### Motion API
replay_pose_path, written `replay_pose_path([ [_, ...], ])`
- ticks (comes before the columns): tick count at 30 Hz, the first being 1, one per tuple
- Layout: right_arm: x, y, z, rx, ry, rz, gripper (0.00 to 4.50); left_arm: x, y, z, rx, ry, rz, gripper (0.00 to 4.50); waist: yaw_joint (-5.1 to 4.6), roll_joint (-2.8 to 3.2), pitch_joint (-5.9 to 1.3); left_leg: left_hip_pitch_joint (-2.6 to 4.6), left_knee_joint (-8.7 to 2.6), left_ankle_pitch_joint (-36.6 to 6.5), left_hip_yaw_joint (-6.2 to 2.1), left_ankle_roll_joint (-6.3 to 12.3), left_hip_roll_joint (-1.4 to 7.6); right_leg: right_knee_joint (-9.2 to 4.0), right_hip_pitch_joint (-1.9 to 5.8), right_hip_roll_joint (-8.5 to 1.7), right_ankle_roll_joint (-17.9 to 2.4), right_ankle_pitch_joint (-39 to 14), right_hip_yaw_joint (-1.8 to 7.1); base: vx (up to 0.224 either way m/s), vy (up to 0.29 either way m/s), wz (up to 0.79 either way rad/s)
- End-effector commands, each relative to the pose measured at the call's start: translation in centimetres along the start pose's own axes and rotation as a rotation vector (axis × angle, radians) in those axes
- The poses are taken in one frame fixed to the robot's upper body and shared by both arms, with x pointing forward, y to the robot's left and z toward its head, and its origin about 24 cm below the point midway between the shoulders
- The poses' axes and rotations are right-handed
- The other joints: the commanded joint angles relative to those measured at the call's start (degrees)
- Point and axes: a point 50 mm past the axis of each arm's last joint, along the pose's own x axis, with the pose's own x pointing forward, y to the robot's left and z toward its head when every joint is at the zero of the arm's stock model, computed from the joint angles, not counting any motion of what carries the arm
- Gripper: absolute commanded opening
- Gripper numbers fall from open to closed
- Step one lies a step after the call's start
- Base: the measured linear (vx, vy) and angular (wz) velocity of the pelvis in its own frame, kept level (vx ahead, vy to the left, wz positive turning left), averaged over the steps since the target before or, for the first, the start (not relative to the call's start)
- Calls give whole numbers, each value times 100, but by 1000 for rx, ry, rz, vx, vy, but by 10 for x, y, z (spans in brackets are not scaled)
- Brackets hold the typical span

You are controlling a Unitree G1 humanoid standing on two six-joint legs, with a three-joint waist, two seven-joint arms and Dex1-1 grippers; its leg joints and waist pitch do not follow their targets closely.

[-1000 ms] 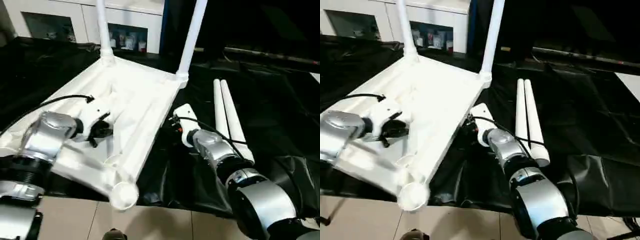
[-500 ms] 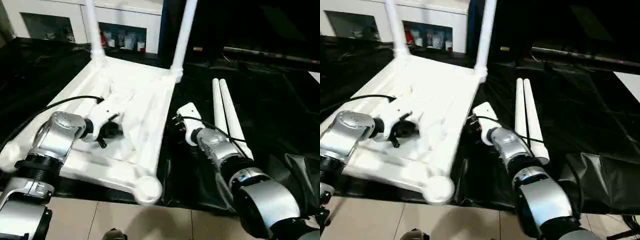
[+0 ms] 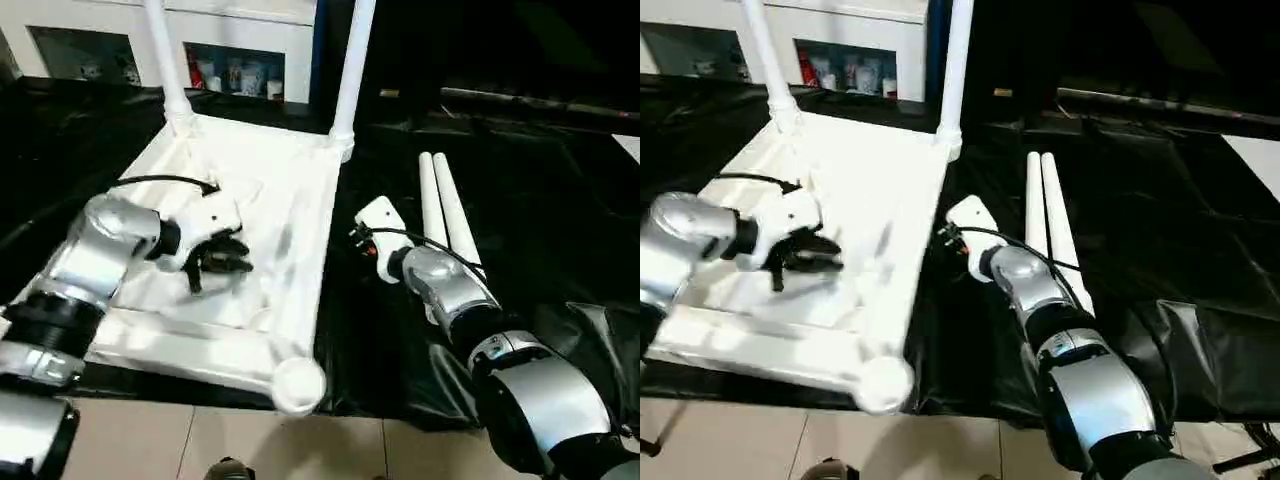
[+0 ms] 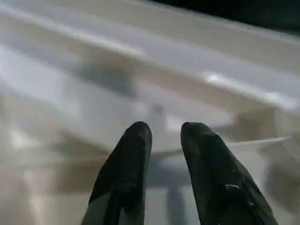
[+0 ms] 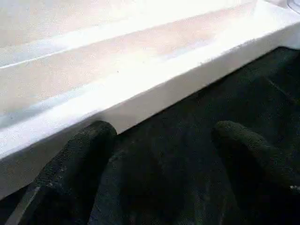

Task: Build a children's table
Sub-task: Rotate table base

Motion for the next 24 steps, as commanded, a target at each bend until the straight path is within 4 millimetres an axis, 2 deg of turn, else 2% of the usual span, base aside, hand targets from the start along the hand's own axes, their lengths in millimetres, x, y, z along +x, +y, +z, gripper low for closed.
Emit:
replay_pose_path([
  [1, 3, 2, 11, -22, -47, -1, 385, 11, -11, 3, 9, -3, -84, 145, 18, 220, -470, 139, -391, -1199, -14, -213, 139, -317, 314, -374, -1578, 248, 268, 0, 0, 0],
  [4, 6, 7, 13, -26, -54, 8, 385, 21, -18, -1, 16, 19, -131, 145, 18, 232, -468, 135, -398, -1253, -18, -220, 138, -328, 316, -378, -1545, 129, 271, 0, 0, 0],
  [11, 5, 3, 20, -31, -78, -4, 385, 25, -11, 2, 24, 7, -43, 145, 11, 224, -467, 145, -404, -1315, -22, -252, 133, -343, 309, -373, -1469, 7, 278, 0, 0, 0],
  [16, 1, -7, 22, -38, -99, -57, 385, 32, -11, 7, 4, -53, -17, 145, 25, 176, -474, 128, -391, -1117, -16, -195, 126, -331, 329, -376, -1476, 150, 279, 0, 0, 0],
  [17, 0, -9, 25, -35, -111, -67, 385, 35, -10, 8, -13, -67, 3, 145, 38, 186, -479, 142, -387, -1092, -15, -183, 130, -333, 320, -380, -1476, 174, 277, 0, 0, 0],
  [18, -3, -15, 32, -34, -144, -85, 385, 45, -5, 9, -8, -62, 70, 145, 28, 179, -474, 123, -378, -1062, -5, -150, 115, -329, 321, -358, -1470, 237, 280, 0, 0, 0],
  [19, -5, -18, 35, -37, -159, -92, 385, 49, -3, 9, -10, -57, 110, 145, 45, 175, -486, 142, -373, -1091, -9, -134, 119, -331, 325, -359, -1432, 264, 279, 0, 0, 0],
  [20, -7, -21, 38, -42, -172, -96, 385, 51, 1, 11, 3, -64, 156, 145, 47, 175, -488, 122, -374, -1047, -18, -105, 118, -324, 341, -370, -1408, 294, 275, 0, 0, 0],
  [24, -16, -34, 45, -61, -203, -111, 385, 49, 16, 23, -12, -121, 286, 145, 49, 133, -495, 118, -362, -1021, -19, -35, 112, -335, 357, -371, -1378, 291, 270, 0, 0, 0],
])
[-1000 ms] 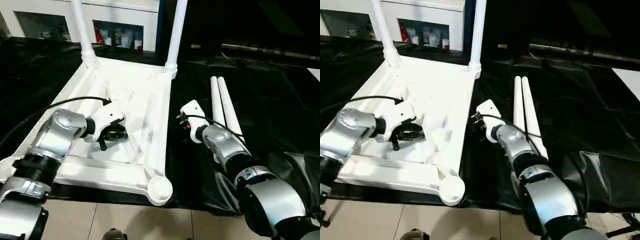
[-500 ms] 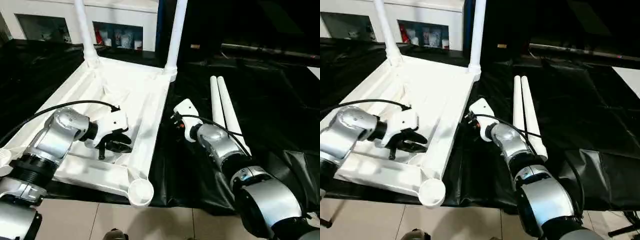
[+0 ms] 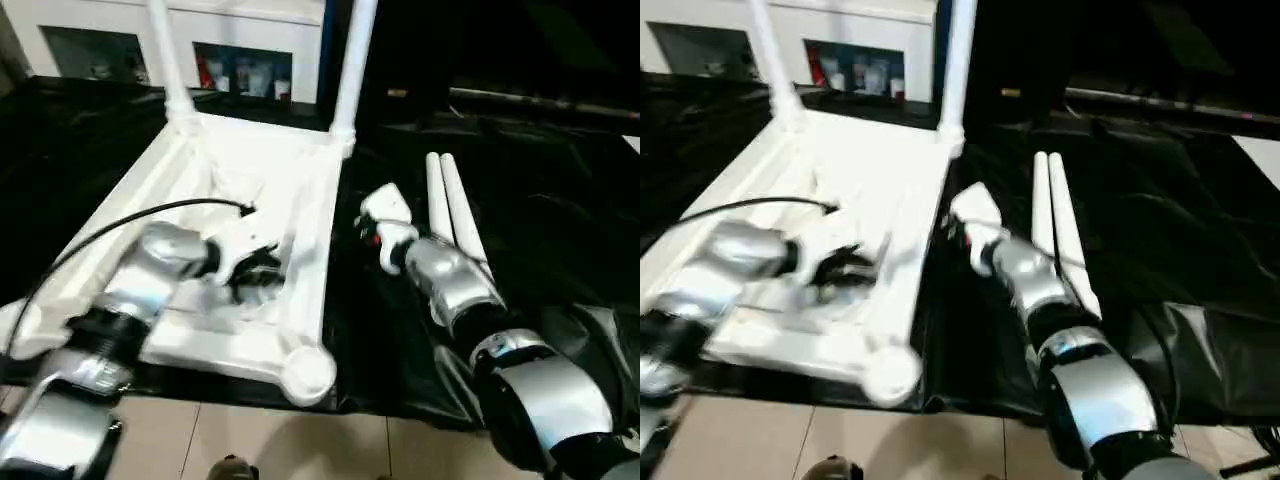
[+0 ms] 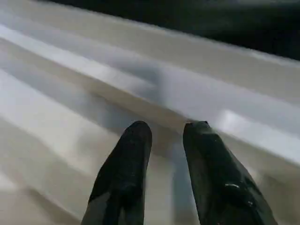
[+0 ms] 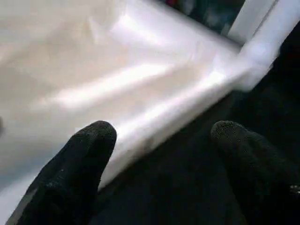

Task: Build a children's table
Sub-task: Rotate table base

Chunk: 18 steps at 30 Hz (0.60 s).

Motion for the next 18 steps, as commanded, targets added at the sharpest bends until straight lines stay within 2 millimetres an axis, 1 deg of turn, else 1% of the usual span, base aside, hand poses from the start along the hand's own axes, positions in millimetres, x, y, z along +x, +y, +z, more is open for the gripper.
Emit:
replay_pose_path([
  [1, -6, -12, 9, -11, -38, -15, 385, -7, 13, 11, 15, -45, 63, 145, 21, 105, -506, 118, -366, -937, -19, 8, 114, -329, 355, -376, -1390, 342, 270, 0, 0, 0],
  [2, -7, -13, 9, -14, -40, -13, 385, -9, 14, 12, 18, -49, 64, 145, 18, 103, -504, 114, -362, -912, -14, 25, 110, -329, 352, -374, -1405, 357, 271, 0, 0, 0],
  [5, -17, -21, 13, -51, -60, 46, 385, -23, 22, 21, 34, -104, 65, 145, 28, 89, -503, 94, -350, -832, -16, 104, 104, -326, 372, -374, -1415, 412, 264, 0, 0, 0],
  [6, -25, -19, 13, -72, -50, 155, 385, -36, 20, 24, 28, -141, -16, 145, 23, 94, -498, 101, -349, -814, -15, 141, 102, -325, 367, -360, -1421, 428, 261, 0, 0, 0],
  [7, -29, -18, 12, -85, -43, 203, 385, -41, 18, 25, 26, -150, -59, 145, 52, 93, -508, 95, -340, -725, -17, 199, 130, -303, 376, -370, -1439, 561, 259, 0, 0, 0],
  [8, -29, -18, 12, -85, -43, 203, 385, -41, 18, 25, 26, -150, -59, 145, 52, 95, -494, 104, -341, -733, -10, 209, 122, -307, 359, -351, -1474, 563, 254, 0, 0, 0],
  [9, -32, -17, 12, -96, -33, 236, 385, -45, 15, 24, 22, -144, -105, 145, 56, 98, -485, 107, -346, -783, -2, 210, 128, -318, 354, -350, -1508, 472, 247, 0, 0, 0],
  [10, -37, -16, 10, -112, -6, 297, 385, -53, 7, 20, 31, -112, -203, 145, 69, 101, -472, 107, -358, -885, -6, 176, 138, -319, 348, -358, -1515, 269, 244, 0, 0, 0],
  [11, -37, -16, 10, -112, -6, 297, 385, -53, 7, 20, 31, -112, -203, 145, 71, 98, -468, 104, -368, -916, -13, 161, 144, -327, 355, -360, -1501, 172, 240, 0, 0, 0],
  [12, -42, -15, 10, -132, 6, 334, 385, -58, 0, 18, 29, -79, -263, 145, 68, 109, -454, 125, -380, -1043, -6, 110, 156, -344, 330, -362, -1475, -38, 249, 0, 0, 0],
  [13, -46, -15, 11, -142, 16, 365, 385, -62, -7, 16, 31, -53, -315, 145, 66, 112, -447, 125, -386, -1105, -4, 91, 155, -351, 317, -358, -1446, -171, 256, 0, 0, 0],
  [14, -49, -14, 11, -154, 23, 383, 385, -62, -11, 16, 33, -43, -328, 145, 58, 114, -439, 133, -396, -1201, -1, 55, 152, -379, 303, -362, -1408, -340, 267, 0, 0, 0],
  [15, -49, -14, 11, -154, 23, 383, 385, -62, -11, 16, 33, -43, -328, 145, 62, 115, -443, 138, -393, -1214, -4, 33, 148, -382, 310, -364, -1400, -362, 270, 0, 0, 0],
  [16, -51, -14, 11, -163, 31, 395, 385, -61, -13, 16, 32, -35, -327, 145, 77, 123, -432, 156, -397, -1281, 1, 13, 145, -408, 286, -360, -1386, -464, 276, 0, 0, 0],
  [17, -56, -11, 11, -187, 53, 422, 385, -57, -18, 13, 29, 13, -307, 145, 98, 129, -438, 151, -401, -1302, -10, -19, 146, -409, 297, -368, -1359, -525, 277, 0, 0, 0],
  [18, -56, -11, 11, -188, 54, 423, 385, -57, -18, 12, 29, 16, -306, 145, 104, 125, -433, 150, -407, -1304, -11, -31, 151, -411, 299, -359, -1326, -522, 279, 0, 0, 0],
])
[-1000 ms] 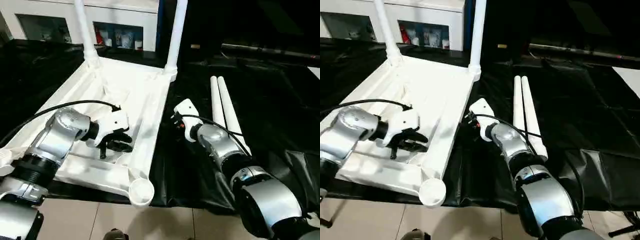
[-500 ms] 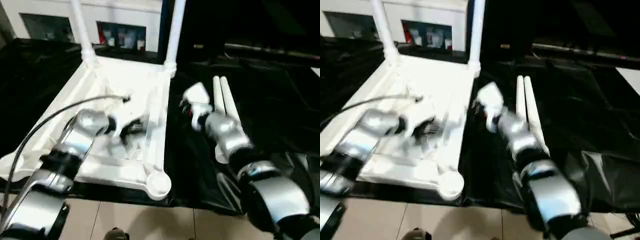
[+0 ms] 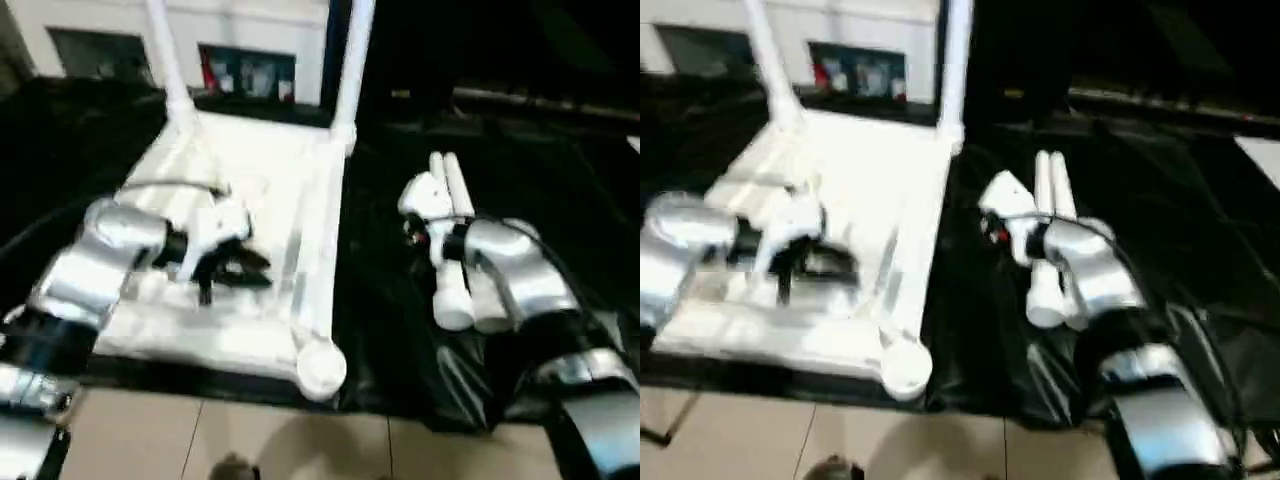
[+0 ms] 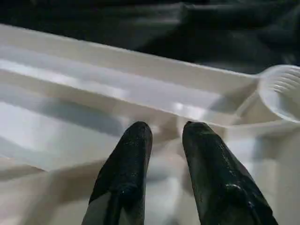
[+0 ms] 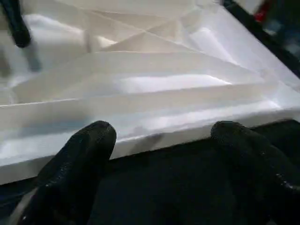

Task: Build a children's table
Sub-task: Rotate table base

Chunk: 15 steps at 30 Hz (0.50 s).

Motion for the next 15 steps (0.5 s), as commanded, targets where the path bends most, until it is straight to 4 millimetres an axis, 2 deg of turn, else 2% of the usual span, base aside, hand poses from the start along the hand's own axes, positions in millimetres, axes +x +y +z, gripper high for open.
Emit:
replay_pose_path([
  [1, -5, 7, 4, -28, 27, 44, 385, 6, -5, 0, 18, 80, 23, 145, -3, 127, -425, 154, -415, -1305, -21, -41, 154, -415, 294, -353, -1269, -549, 281, 0, 0, 0],
  [6, -9, 17, 4, -45, 58, 92, 385, 15, -11, -9, -15, 154, 44, 145, 26, 124, -445, 151, -404, -1228, -29, -79, 136, -414, 293, -349, -1190, -492, 280, 0, 0, 0],
  [7, -10, 18, 4, -47, 64, 99, 385, 16, -12, -10, -15, 164, 45, 145, 20, 120, -454, 131, -401, -1182, -33, -75, 124, -411, 306, -353, -1202, -449, 276, 0, 0, 0],
  [15, -14, 26, 8, -31, 76, 132, 385, 24, -17, -10, -51, 165, 40, 145, 21, 115, -454, 137, -391, -1123, -34, -54, 123, -403, 305, -349, -1250, -326, 275, 0, 0, 0],
])
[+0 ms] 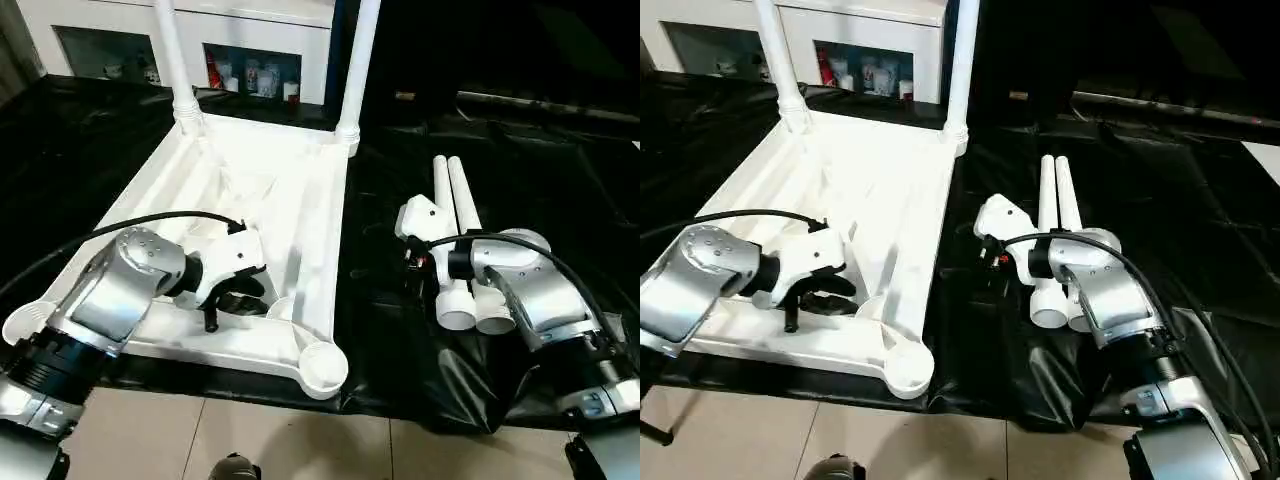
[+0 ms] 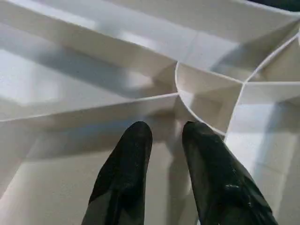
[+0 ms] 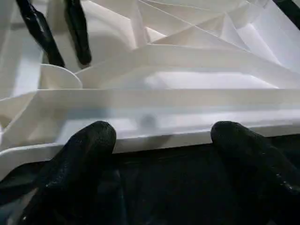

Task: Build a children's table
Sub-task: Rotate table base

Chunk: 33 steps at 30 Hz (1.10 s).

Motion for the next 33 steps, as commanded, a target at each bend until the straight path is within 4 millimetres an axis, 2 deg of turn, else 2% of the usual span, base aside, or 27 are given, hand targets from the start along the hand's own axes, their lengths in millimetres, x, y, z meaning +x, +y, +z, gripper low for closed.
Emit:
replay_pose_path([
  [1, -2, 4, -1, 2, 21, 29, 385, 3, -3, 5, 15, -7, -10, 145, -11, 108, -455, 126, -387, -1114, -28, -43, 117, -404, 303, -346, -1250, -331, 274, 0, 0, 0],
  [6, -5, 8, -1, -2, 37, 57, 385, 4, -1, 4, 0, -6, 4, 145, 3, 100, -455, 117, -383, -1094, -32, -27, 116, -408, 312, -353, -1218, -355, 272, 0, 0, 0],
  [9, -6, 7, -1, -5, 47, 52, 385, -4, 6, 5, -8, -10, 28, 145, -3, 96, -450, 123, -383, -1149, -31, -48, 116, -420, 303, -353, -1206, -462, 273, 0, 0, 0],
  [14, -6, 9, 0, -3, 54, 60, 385, -12, 9, 11, -14, -38, 30, 145, 4, 122, -461, 129, -377, -1083, -37, -57, 115, -398, 303, -350, -1224, -346, 269, 0, 0, 0],
  [16, -6, 10, 0, -1, 54, 63, 385, -12, 6, 15, -15, -62, 8, 145, 3, 113, -466, 120, -374, -1050, -36, -63, 113, -386, 311, -352, -1267, -241, 267, 0, 0, 0],
  [20, -6, 12, 2, 9, 39, 83, 385, -10, 0, 21, -17, -92, -32, 145, 7, 118, -467, 117, -368, -1023, -33, -52, 114, -379, 318, -353, -1318, -154, 267, 0, 0, 0],
  [24, -8, 17, 3, 18, 36, 136, 385, -4, -4, 21, -21, -90, -56, 145, 9, 112, -466, 120, -367, -1052, -36, -22, 117, -388, 329, -355, -1263, -204, 269, 0, 0, 0],
  [28, -14, 26, 3, 59, 55, 237, 385, 3, -8, 17, -14, -56, -69, 145, 19, 111, -461, 124, -372, -1107, -40, 5, 122, -404, 327, -348, -1233, -300, 269, 0, 0, 0],
  [33, -18, 30, 2, 73, 81, 287, 385, 6, -2, 6, 1, 23, -12, 145, 25, 105, -450, 121, -372, -1162, -43, -12, 124, -428, 319, -357, -1213, -455, 273, 0, 0, 0],
])
